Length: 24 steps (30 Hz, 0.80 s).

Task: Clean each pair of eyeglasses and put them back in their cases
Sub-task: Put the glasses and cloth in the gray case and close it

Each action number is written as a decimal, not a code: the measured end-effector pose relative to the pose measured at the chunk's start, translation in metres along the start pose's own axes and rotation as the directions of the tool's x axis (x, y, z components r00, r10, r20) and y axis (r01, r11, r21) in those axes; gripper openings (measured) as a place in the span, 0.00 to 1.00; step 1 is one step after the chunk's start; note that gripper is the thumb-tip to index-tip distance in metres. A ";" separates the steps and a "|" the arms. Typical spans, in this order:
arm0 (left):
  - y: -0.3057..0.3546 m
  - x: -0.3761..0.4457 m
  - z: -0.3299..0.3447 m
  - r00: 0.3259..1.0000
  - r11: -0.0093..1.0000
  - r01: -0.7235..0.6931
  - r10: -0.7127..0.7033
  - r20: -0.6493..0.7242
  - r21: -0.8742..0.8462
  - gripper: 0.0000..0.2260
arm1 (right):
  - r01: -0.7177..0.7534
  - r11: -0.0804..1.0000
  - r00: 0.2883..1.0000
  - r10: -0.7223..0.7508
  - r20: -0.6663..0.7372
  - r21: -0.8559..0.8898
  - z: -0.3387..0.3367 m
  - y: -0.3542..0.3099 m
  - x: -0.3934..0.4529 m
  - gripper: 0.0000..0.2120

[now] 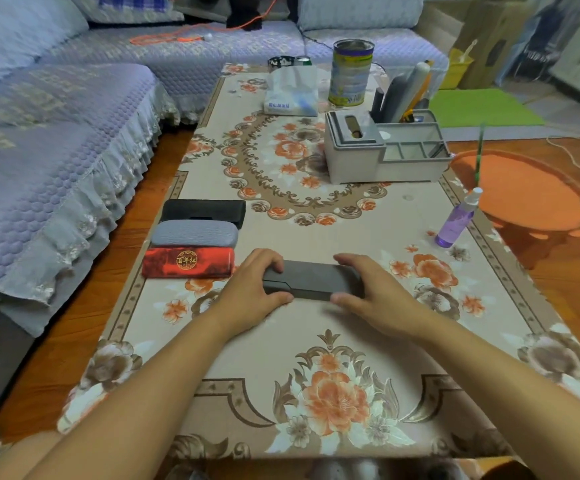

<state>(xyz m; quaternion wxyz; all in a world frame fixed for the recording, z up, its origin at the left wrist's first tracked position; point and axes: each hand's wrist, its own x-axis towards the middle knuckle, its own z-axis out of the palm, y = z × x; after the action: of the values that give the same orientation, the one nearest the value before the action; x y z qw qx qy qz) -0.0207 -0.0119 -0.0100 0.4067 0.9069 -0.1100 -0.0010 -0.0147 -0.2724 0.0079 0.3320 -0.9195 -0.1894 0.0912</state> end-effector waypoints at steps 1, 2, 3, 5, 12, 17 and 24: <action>0.003 0.000 -0.001 1.000 1.000 0.001 -0.001 0.006 -0.004 0.20 | 0.008 0.998 1.000 -0.006 0.027 -0.070 -0.003 -0.001 -0.002 0.32; 0.007 -0.002 -0.003 1.000 1.000 -0.002 0.002 0.009 0.007 0.20 | 0.024 0.989 0.999 -0.020 0.032 -0.145 -0.005 -0.002 -0.004 0.34; 0.011 -0.006 -0.007 1.000 1.000 -0.008 0.008 0.001 0.029 0.20 | 0.038 0.979 0.999 -0.035 0.020 -0.199 -0.006 -0.005 -0.005 0.33; 0.012 -0.023 -0.017 0.999 0.998 -0.018 0.020 -0.042 0.058 0.19 | 0.069 0.976 0.997 -0.072 -0.005 -0.206 -0.005 -0.018 -0.010 0.31; -0.037 -0.111 -0.085 0.958 0.983 0.167 -0.143 -0.248 0.081 0.20 | 0.337 0.915 0.940 -0.340 0.026 -0.222 0.073 -0.090 0.012 0.27; -0.050 -0.121 -0.118 0.909 0.970 0.237 -0.204 -0.364 0.049 0.22 | 0.371 0.924 0.927 -0.375 -0.024 -0.096 0.092 -0.124 0.043 0.26; -0.074 -0.100 -0.103 0.760 0.804 0.583 -0.488 -0.428 0.118 0.30 | 0.165 0.985 0.935 -0.174 -0.309 -0.057 0.025 -0.111 0.140 0.23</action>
<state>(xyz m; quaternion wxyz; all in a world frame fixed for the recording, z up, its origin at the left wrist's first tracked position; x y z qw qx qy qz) -0.0939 0.1315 -0.0044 0.2878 0.9253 0.2367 0.0698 0.0735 -0.1224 0.0544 0.3507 -0.9075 -0.2143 -0.0874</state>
